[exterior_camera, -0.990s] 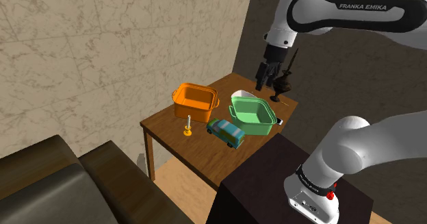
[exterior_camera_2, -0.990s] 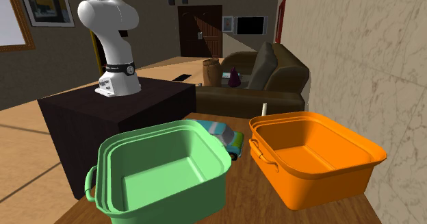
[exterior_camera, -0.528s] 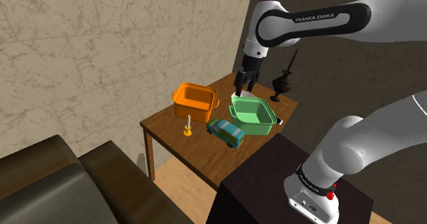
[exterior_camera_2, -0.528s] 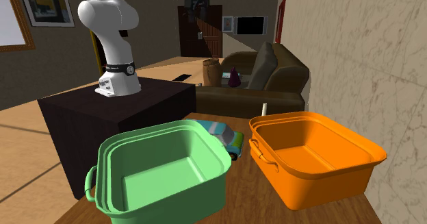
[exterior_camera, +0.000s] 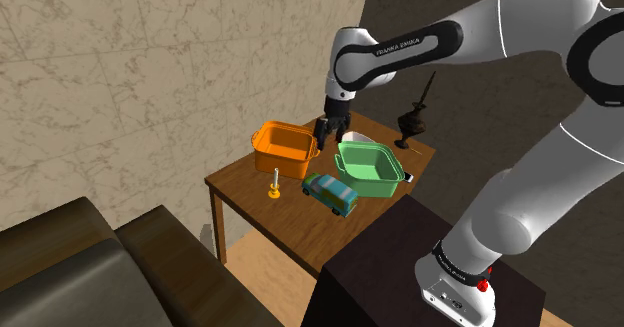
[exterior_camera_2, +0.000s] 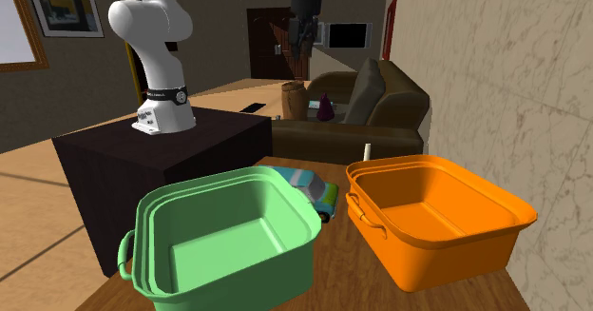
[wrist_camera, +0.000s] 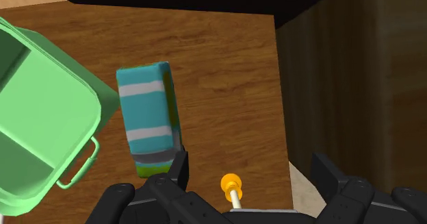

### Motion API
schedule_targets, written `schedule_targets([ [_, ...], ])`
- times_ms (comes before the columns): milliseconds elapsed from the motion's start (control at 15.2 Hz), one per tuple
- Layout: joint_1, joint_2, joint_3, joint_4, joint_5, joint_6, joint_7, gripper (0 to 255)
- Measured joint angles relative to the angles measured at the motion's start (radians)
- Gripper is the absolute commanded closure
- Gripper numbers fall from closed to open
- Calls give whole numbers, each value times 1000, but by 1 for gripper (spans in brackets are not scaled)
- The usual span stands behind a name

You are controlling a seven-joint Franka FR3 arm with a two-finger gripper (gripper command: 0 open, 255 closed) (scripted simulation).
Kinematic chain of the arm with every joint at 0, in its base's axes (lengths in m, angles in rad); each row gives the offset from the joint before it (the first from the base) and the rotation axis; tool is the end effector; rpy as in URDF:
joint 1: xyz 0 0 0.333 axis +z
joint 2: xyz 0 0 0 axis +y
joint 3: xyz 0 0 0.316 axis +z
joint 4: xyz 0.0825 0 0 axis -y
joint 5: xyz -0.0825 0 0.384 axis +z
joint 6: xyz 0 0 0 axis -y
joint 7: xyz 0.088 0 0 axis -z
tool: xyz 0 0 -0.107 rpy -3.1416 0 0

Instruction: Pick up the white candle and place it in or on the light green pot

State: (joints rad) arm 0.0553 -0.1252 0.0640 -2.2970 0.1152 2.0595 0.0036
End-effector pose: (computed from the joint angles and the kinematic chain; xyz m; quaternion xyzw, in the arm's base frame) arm 0.4773 0.0636 0.3917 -0.9970 -0.0274 0.0587 0.0417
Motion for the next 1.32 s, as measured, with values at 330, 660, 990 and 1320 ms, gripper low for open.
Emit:
schedule_targets([
  [330, 10, 211, 13, 127, -28, 79, 38, 0],
  [660, 22, 406, 12, 261, -61, 133, 68, 0],
  [990, 45, 609, 5, 447, -92, 142, 104, 0],
  [1320, 63, 820, -9, 677, -117, 115, 124, 0],
])
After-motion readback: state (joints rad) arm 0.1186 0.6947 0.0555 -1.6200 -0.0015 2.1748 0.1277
